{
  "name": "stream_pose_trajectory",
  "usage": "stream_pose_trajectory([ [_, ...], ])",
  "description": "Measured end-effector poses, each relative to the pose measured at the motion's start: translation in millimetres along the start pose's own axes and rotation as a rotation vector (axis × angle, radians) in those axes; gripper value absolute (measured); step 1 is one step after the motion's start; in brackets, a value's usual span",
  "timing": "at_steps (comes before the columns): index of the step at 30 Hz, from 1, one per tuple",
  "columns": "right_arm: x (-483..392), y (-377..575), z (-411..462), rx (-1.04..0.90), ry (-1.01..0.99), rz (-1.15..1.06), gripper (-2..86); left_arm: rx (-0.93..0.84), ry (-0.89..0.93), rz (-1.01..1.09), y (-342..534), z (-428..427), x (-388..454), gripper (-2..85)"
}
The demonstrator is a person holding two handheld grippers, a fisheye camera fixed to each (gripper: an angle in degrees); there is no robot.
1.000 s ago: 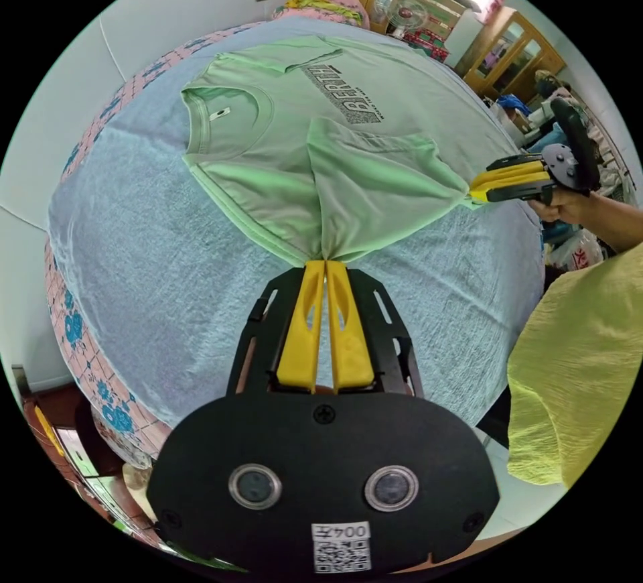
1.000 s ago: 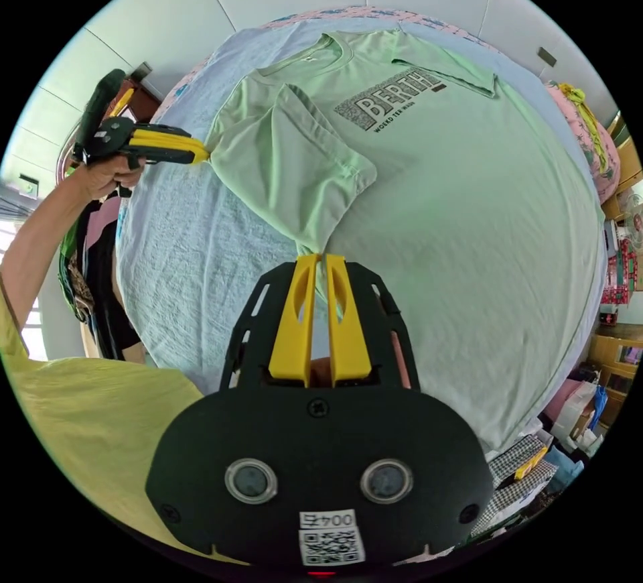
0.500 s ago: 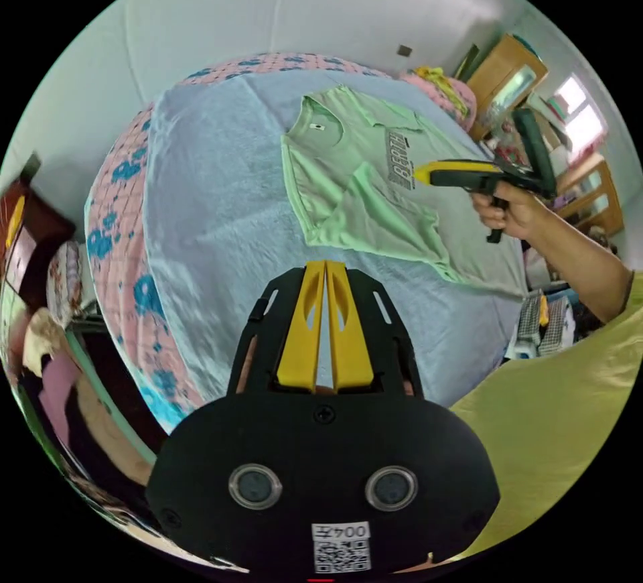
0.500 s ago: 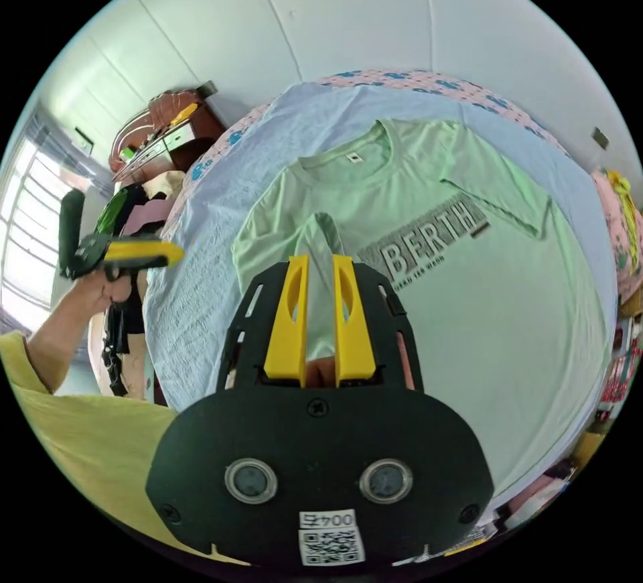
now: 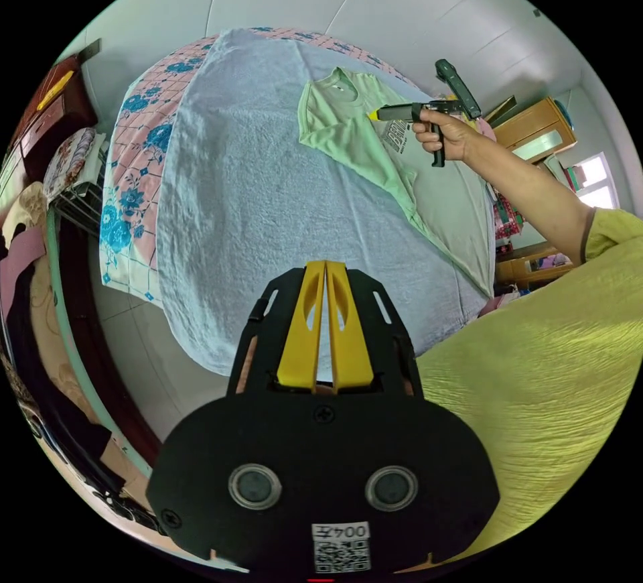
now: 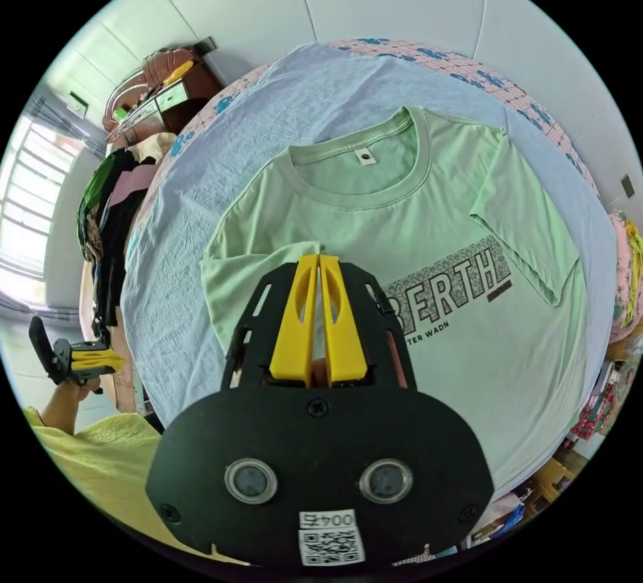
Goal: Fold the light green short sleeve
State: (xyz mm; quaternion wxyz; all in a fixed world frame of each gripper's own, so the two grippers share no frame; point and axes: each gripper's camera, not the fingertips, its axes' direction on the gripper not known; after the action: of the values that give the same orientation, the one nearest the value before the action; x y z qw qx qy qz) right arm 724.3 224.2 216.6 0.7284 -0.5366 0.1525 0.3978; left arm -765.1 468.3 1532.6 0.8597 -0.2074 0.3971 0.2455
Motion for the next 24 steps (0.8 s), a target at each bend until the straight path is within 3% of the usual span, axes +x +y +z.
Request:
stream_pose_trajectory([
  [9, 34.1, 3.4, 6.9, -0.023, 0.009, 0.063, 5.6, -0.022, -0.034, 0.034, 1.4, -4.5, 5.0, 0.3],
  [15, 61.2, 70.3, -9.4, 0.000, -0.106, 0.176, 7.4, -0.019, 0.006, 0.027, -4.8, 2.5, 6.0, 0.3],
  [24, 83.0, 137.8, 23.5, 0.071, -0.387, 0.580, 8.4, 0.095, -0.038, 0.160, -70.5, 16.7, 39.4, 0.4],
])
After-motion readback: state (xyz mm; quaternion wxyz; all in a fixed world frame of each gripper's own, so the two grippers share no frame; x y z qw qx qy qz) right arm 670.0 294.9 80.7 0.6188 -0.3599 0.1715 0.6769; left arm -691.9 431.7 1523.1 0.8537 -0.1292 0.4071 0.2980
